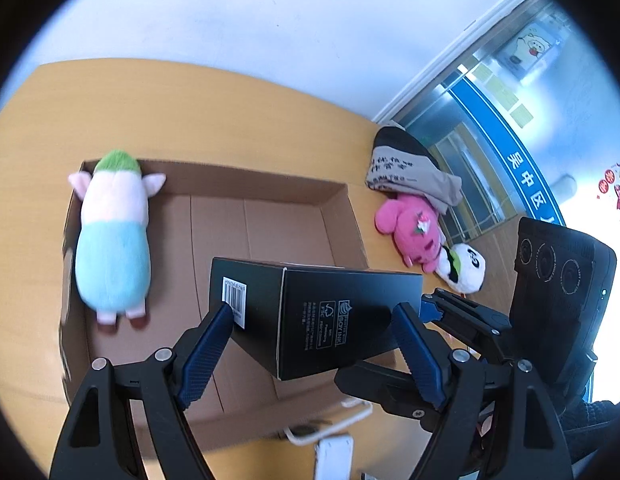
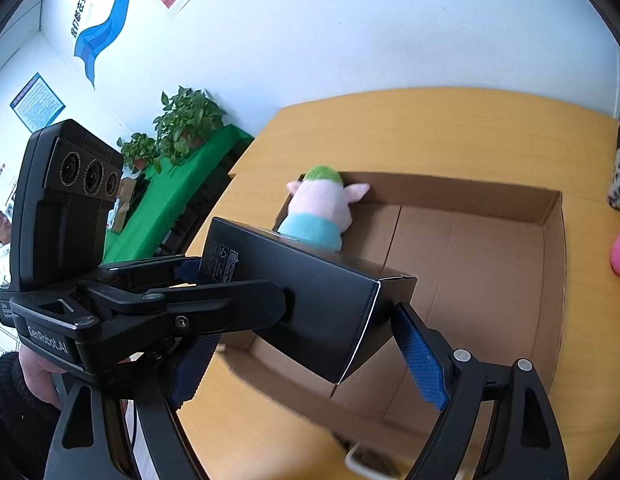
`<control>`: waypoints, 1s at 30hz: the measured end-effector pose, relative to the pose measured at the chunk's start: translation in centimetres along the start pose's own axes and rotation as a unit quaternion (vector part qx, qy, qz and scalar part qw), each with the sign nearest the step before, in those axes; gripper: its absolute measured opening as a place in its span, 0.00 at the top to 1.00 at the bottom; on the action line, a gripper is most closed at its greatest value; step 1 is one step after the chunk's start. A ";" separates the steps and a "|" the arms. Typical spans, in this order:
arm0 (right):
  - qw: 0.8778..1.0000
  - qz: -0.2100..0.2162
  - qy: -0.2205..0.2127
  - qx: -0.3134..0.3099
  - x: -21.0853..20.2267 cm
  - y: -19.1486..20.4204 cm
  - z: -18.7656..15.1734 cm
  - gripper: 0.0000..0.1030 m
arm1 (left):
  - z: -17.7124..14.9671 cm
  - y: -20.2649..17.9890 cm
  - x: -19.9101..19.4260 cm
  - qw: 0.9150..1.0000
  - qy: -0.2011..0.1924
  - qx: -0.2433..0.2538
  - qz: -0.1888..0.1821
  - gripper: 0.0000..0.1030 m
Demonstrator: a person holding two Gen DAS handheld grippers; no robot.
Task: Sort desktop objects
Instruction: 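Lower the black box into the cardboard box and open both grippers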
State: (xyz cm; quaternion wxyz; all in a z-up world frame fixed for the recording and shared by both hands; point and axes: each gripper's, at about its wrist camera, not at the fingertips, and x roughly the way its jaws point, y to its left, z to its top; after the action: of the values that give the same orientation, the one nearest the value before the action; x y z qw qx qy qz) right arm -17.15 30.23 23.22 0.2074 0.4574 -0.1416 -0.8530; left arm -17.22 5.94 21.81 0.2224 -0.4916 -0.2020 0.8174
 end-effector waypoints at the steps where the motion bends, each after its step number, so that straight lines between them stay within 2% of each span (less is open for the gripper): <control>1: 1.000 -0.001 0.000 0.000 0.5 -0.5 0.6 0.14 | 0.5 0.3 0.4 1.000 0.000 0.000 -0.001 0.21; 19: 1.000 0.001 0.020 -0.008 13.1 -11.0 7.8 0.14 | 8.7 9.0 12.5 1.000 0.030 0.003 0.004 0.21; 24: 0.999 -0.008 0.014 -0.033 15.9 -13.1 7.6 0.15 | 8.1 11.0 15.4 0.999 0.049 -0.011 0.009 0.21; 28: 0.999 -0.011 0.030 -0.015 17.4 -14.2 5.6 0.17 | 6.5 10.4 16.2 0.998 0.052 0.011 0.030 0.21; 30: 1.000 -0.009 0.026 -0.004 17.1 -14.4 4.9 0.18 | 6.1 10.4 16.2 0.998 0.058 0.004 0.030 0.21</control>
State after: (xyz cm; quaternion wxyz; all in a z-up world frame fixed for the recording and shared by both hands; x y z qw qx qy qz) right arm -32.98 34.80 7.26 0.2052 0.4795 -0.1285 -0.8435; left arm -31.16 5.87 7.15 0.2113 -0.5432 -0.1712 0.7943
